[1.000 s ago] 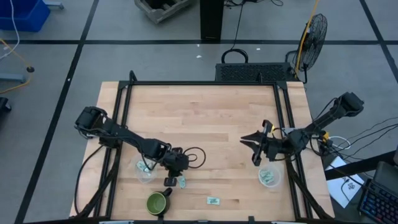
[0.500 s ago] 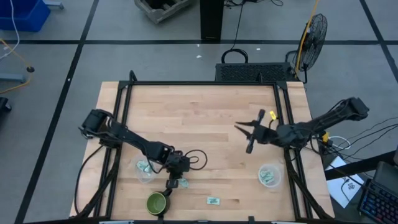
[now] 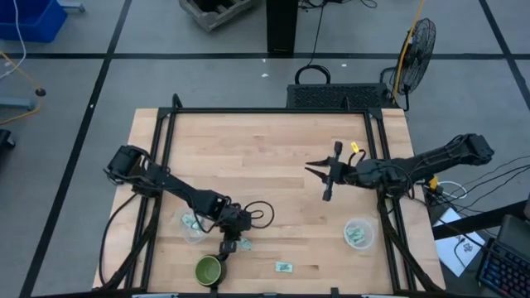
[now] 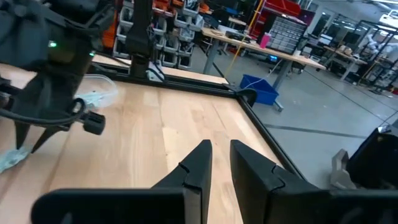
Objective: Pick and place items into bin
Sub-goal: Put the green stevia packet into the left transparent bin
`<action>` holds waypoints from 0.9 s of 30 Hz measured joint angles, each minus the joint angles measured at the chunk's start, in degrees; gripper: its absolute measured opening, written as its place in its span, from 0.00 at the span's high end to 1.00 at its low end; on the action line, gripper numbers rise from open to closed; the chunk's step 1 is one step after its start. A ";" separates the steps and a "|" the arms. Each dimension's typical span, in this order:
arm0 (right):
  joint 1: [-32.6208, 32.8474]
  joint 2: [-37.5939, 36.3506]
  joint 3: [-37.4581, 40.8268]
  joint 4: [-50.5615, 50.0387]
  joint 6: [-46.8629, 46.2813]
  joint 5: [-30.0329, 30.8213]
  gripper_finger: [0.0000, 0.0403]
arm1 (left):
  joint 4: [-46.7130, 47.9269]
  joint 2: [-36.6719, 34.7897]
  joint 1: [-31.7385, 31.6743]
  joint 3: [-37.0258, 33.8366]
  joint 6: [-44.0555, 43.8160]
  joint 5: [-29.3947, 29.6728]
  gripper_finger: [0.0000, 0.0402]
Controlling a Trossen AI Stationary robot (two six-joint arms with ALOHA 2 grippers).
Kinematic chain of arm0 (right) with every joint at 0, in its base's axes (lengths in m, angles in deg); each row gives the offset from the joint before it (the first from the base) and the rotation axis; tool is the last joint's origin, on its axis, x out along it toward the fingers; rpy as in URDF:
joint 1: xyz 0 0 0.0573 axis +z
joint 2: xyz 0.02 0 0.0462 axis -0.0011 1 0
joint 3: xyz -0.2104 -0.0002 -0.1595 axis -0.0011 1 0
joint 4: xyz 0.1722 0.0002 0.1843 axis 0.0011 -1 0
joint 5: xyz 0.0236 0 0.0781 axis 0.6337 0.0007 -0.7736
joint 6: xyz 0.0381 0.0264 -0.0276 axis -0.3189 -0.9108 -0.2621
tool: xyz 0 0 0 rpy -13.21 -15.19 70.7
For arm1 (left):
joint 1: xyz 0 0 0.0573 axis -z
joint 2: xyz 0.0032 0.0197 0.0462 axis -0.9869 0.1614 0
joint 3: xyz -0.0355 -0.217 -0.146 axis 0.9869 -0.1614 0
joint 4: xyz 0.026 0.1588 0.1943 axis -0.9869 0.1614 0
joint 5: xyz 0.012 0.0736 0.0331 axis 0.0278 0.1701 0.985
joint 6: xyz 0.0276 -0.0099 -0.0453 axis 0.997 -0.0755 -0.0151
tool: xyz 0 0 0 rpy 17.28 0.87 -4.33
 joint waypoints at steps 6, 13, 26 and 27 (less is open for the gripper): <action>-0.82 0.00 0.00 -0.02 0.29 -0.02 0.88 | 0.08 0.00 0.33 0.00 0.99 1.55 0.78; -0.85 0.00 0.00 -0.04 0.31 -0.04 0.88 | 0.14 0.00 0.41 0.00 2.36 1.48 0.78; -0.83 0.00 0.02 -0.44 0.31 -0.07 0.88 | -0.28 0.76 3.02 0.04 3.24 2.61 0.78; -0.83 -0.01 0.02 -0.42 0.31 -0.07 0.88 | -0.32 0.76 3.05 0.04 3.25 2.78 0.78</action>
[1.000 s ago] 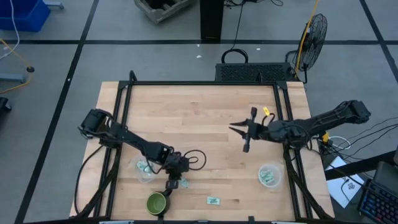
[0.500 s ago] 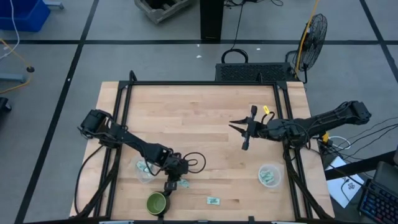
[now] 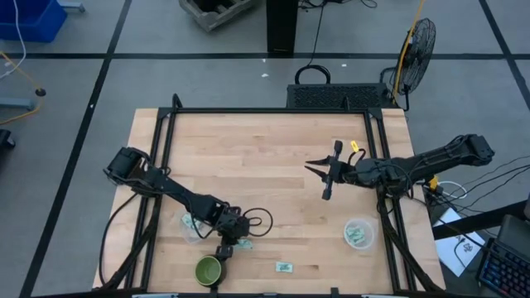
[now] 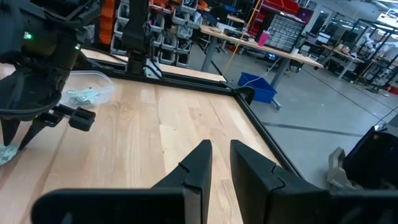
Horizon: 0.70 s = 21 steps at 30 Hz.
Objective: Pick and place items into bin
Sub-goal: Put the green stevia packet into the left transparent bin
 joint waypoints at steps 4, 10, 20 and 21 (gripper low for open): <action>0.00 0.01 0.00 -0.02 0.00 -0.02 0.88 | -0.09 0.28 -0.04 0.11 1.28 -0.04 0.78; 0.00 0.01 0.02 -0.02 0.00 -0.02 0.88 | 0.01 0.35 -0.04 0.11 3.00 -0.11 0.85; 0.00 0.01 0.02 -0.02 0.02 -0.02 0.88 | 0.42 0.13 -0.75 -0.02 3.84 0.53 0.98; 0.00 0.01 0.02 -0.01 0.02 -0.02 0.88 | 0.49 0.09 -0.91 -0.04 3.84 0.71 0.99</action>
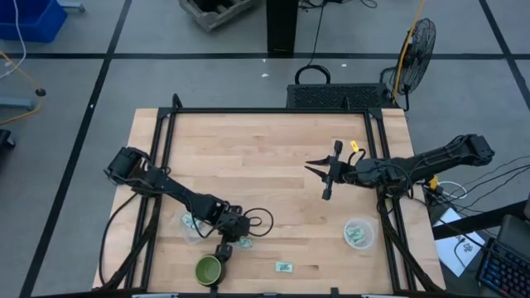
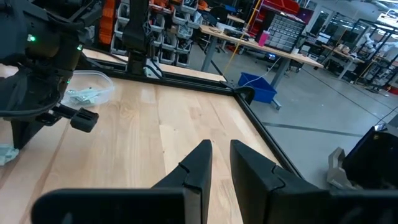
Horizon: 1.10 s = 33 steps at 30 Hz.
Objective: Pick and place items into bin
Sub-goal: Put the green stevia packet into the left transparent bin
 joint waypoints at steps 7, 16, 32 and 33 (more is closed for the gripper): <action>0.00 0.00 0.02 0.07 2.10 0.00 0.88 | 4.84 -2.63 -0.57 -0.07 0.91 3.04 0.99; 0.00 0.00 0.04 0.30 2.62 0.00 0.88 | 19.47 -12.76 -0.42 0.00 -3.88 7.05 0.99; 0.00 0.00 1.92 0.51 2.58 0.02 0.88 | 42.65 -24.56 10.44 0.02 -39.05 4.49 0.99; 0.00 0.00 2.02 0.46 2.58 0.03 0.88 | 43.49 -24.42 11.44 0.02 -40.66 4.56 0.99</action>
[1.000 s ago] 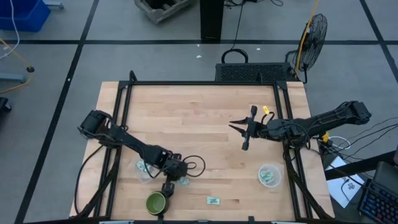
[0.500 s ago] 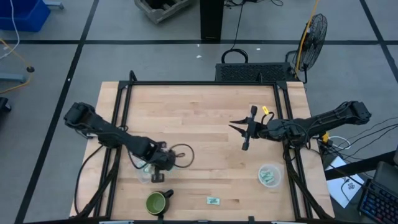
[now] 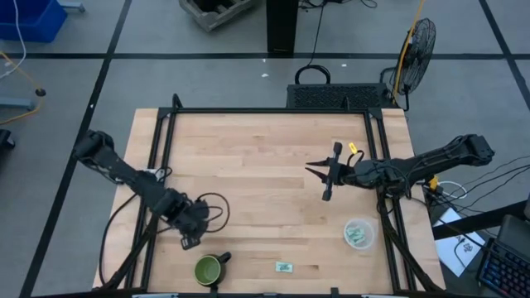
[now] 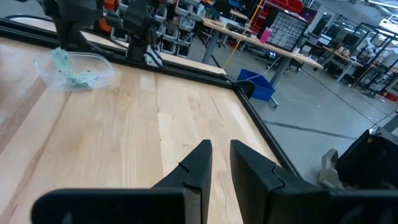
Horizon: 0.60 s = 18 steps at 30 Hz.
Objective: Pick and place items into bin
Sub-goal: Put the green stevia packet into the left transparent bin
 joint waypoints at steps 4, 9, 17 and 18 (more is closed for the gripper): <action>0.00 0.00 0.01 -0.03 -0.05 -0.01 0.88 | 3.93 0.69 2.89 0.00 -5.87 0.85 0.99; 0.00 0.00 0.01 -0.05 -2.51 -0.01 0.88 | 6.51 0.78 5.12 -0.32 -9.09 6.47 0.99; 0.00 0.00 0.01 -0.01 -2.43 -0.01 0.88 | 6.70 0.81 5.07 -4.81 -9.33 9.09 0.98; 0.00 0.00 0.01 -0.01 -2.43 -0.01 0.88 | 6.67 0.81 5.05 -5.67 -9.69 8.81 0.99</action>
